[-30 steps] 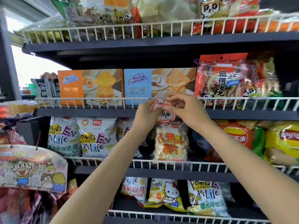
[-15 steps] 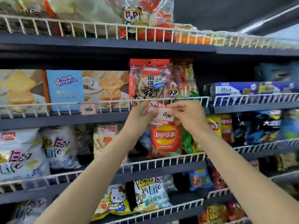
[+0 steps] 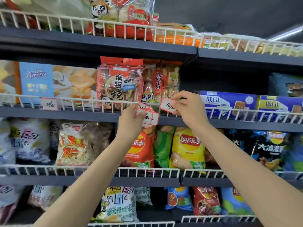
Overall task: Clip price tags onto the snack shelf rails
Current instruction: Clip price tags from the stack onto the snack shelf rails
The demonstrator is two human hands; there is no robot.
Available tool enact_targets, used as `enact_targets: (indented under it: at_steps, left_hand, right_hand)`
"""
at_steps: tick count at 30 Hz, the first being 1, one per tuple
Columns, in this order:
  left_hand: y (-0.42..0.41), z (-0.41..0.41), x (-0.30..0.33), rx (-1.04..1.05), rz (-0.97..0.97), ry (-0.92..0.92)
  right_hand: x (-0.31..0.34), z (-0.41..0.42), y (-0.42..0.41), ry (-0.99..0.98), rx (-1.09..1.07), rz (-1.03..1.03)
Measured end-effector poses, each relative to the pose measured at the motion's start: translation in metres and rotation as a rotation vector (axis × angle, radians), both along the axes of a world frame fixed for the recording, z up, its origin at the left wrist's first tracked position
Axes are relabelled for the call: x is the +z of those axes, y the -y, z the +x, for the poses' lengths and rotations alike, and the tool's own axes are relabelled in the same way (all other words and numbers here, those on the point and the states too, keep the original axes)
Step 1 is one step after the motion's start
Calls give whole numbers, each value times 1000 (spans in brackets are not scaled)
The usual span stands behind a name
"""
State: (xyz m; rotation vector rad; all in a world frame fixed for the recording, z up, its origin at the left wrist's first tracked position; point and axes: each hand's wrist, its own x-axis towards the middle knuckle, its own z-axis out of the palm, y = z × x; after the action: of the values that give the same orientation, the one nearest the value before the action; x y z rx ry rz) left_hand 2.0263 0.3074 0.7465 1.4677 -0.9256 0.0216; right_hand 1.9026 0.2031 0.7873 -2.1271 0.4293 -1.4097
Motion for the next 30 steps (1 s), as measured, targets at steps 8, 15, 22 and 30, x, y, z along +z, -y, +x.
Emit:
enact_targets:
  at_steps: [8,15,22,30]
  left_hand:
    - [0,1,9,41,123,-8]
    - [0,1,8,-20,81,10]
    - [1,-4,6,0,96,104]
    - [3,2,9,18,36,9]
  right_hand:
    - [4,32,8,-53,-49,-214]
    - [3,42,7,-124,-84,-318]
    - [1,44,12,-197,-167,-464]
    - [2,43,14,-224,-152,-462]
